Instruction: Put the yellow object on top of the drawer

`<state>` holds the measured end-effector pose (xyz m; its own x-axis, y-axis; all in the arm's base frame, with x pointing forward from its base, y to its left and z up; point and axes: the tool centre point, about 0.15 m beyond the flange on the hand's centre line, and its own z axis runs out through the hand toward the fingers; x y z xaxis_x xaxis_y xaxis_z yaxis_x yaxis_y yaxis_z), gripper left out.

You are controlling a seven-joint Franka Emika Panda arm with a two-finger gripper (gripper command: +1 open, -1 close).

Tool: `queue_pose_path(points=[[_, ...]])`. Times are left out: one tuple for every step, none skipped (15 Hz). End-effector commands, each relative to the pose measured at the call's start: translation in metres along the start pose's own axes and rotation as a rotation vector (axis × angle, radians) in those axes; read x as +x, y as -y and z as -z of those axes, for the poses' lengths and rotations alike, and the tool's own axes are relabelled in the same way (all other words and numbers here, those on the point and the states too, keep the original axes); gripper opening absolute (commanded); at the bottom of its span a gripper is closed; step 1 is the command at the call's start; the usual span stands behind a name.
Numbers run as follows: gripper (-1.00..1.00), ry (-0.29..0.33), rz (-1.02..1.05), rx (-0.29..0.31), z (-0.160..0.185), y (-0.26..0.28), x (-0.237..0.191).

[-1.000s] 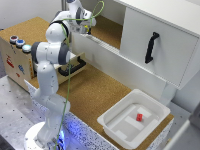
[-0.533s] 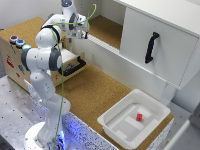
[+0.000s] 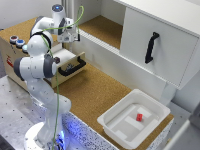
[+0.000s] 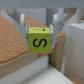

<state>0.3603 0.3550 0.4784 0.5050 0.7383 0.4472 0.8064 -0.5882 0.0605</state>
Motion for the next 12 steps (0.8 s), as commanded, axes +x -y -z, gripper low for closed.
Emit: queue_pose_path(points=[[-1.0, -0.053, 0.194, 0.134, -0.002, 0.044, 0.005], [-1.0, -0.052, 0.215, 0.175, -0.005, 0.05, 0.01], [-1.0, -0.055, 0.244, 0.199, -0.008, 0.056, 0.017], [-1.0, -0.06, 0.274, 0.228, -0.009, 0.064, 0.024], [-1.0, -0.065, 0.298, 0.249, -0.01, 0.071, 0.031], [-1.0, -0.072, 0.32, 0.263, -0.011, 0.077, 0.037], [-1.0, -0.073, 0.334, 0.277, -0.013, 0.081, 0.041], [-1.0, -0.07, 0.351, 0.306, -0.015, 0.086, 0.048], [-1.0, -0.073, 0.374, 0.318, -0.018, 0.09, 0.052], [-1.0, -0.073, 0.398, 0.327, -0.023, 0.092, 0.058], [-1.0, -0.071, 0.425, 0.329, -0.027, 0.093, 0.062], [-1.0, -0.073, 0.453, 0.337, -0.031, 0.094, 0.066]])
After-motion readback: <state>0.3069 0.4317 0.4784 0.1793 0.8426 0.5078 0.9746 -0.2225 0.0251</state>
